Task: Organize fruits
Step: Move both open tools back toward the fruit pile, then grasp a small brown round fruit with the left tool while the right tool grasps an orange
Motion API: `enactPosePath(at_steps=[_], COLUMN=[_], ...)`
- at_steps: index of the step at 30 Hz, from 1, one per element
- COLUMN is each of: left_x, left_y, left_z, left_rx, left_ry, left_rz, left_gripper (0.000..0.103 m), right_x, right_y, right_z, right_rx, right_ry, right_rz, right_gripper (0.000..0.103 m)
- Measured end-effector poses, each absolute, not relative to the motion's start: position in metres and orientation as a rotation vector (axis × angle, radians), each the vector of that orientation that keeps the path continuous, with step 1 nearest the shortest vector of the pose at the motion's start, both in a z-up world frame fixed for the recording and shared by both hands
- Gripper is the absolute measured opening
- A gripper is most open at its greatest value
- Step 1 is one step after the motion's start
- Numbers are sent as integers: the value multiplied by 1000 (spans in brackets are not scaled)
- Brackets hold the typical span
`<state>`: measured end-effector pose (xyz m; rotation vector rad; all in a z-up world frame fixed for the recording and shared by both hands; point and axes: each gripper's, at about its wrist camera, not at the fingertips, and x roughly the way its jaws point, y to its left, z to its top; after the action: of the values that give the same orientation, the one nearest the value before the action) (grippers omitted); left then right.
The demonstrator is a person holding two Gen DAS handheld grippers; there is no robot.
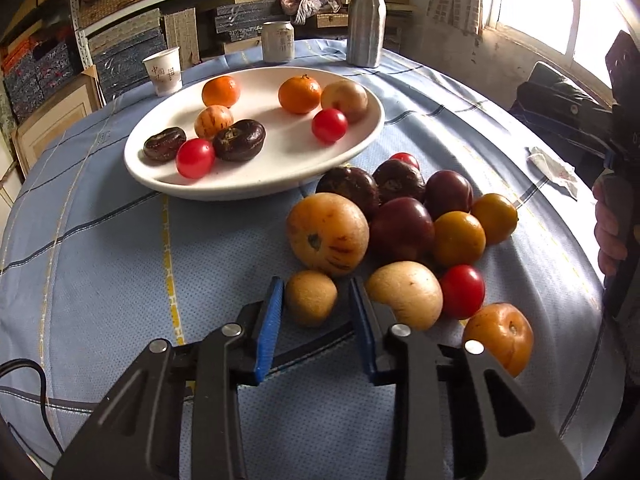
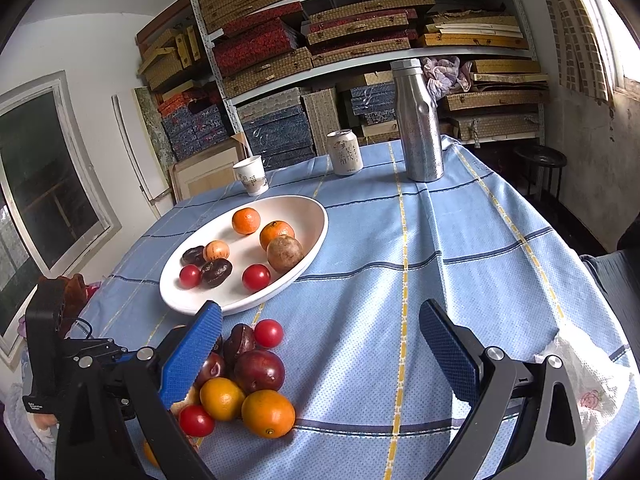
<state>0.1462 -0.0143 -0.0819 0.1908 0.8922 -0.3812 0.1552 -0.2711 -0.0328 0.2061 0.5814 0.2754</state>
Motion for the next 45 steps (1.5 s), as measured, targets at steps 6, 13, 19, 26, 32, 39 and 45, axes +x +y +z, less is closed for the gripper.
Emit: enactPosePath(at_steps=[6,13,19,26,32,39,45], left_x=[141,138,140,145,146,147,145], left_y=[-10,12,11,14,14,14,14], left_z=[-80,-76,-81,-87,-88,-88,-85], left_rx=[170,126,147,123,119,124,110], left_ry=[897,877,898,933,936,936,918], left_rz=[-375,-301,-288,-295,-297,-297,-292], left_gripper=[26,26,27,27,27,27,26], right_x=[158,141,131,136,145,148,145], right_y=[-271,-268,-252,-239,-232,-224,-226], right_z=[-35,-48,-58,-69,-82,-86,-82], right_rx=[212,201,126,69,64,64,68], right_ry=[599,647,701,768,851,880,854], right_rz=[287,340,380,408,440,466,464], right_gripper=[100,100,84,66,48,38,38])
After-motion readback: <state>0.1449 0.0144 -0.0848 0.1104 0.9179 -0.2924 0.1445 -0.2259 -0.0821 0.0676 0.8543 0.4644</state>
